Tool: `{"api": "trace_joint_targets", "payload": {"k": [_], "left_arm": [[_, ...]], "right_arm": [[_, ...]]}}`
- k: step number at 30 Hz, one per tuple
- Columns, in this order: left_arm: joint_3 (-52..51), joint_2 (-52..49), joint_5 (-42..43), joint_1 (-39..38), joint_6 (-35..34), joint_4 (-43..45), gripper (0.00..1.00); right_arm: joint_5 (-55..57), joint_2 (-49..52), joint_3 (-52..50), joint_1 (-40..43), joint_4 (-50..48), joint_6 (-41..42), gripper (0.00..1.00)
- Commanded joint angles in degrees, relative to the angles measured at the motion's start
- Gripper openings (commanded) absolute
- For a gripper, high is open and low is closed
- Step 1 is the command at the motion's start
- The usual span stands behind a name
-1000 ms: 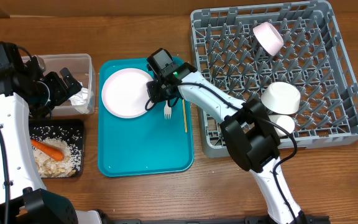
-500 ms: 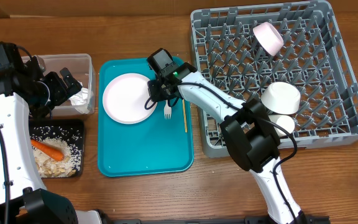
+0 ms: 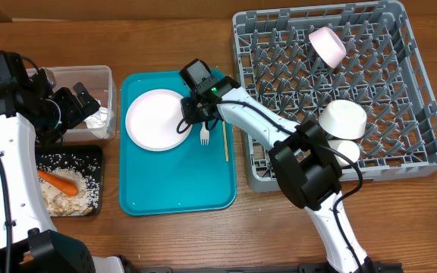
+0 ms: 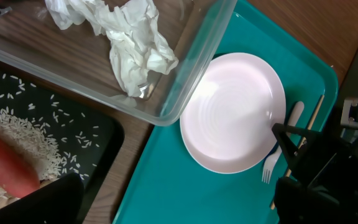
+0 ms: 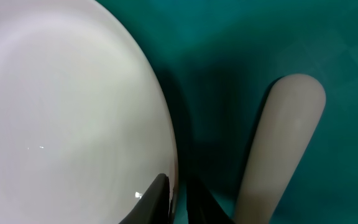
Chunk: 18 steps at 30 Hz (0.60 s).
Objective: Sort waste into correct bins and load items into the dishwasher rack
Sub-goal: 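Grasp the large pink plate rim with the right gripper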
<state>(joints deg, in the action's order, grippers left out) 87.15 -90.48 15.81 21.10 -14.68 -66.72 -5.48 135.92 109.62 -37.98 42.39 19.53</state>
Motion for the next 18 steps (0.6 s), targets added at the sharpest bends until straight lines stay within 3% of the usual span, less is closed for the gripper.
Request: {"api": "trace_joint_targets", "payload": {"k": [1,9,12,18], "left_arm": [[1.0,1.2,0.3,-0.1,-0.3,-0.1,1.00],[1.0,1.2,0.3,-0.1,-0.3,-0.1,1.00],[1.0,1.2,0.3,-0.1,-0.3,-0.1,1.00],[1.0,1.2,0.3,-0.1,-0.3,-0.1,1.00]], "right_arm": [[0.9,0.5,1.0,-0.3,-0.1,0.7,0.13],[1.0,0.6,0.6,-0.3,-0.5,1.7,0.13],[1.0,0.6,0.6,-0.3,-0.6,1.7,0.04],[0.9,0.5,0.7,-0.3,-0.5,1.7,0.04]]}}
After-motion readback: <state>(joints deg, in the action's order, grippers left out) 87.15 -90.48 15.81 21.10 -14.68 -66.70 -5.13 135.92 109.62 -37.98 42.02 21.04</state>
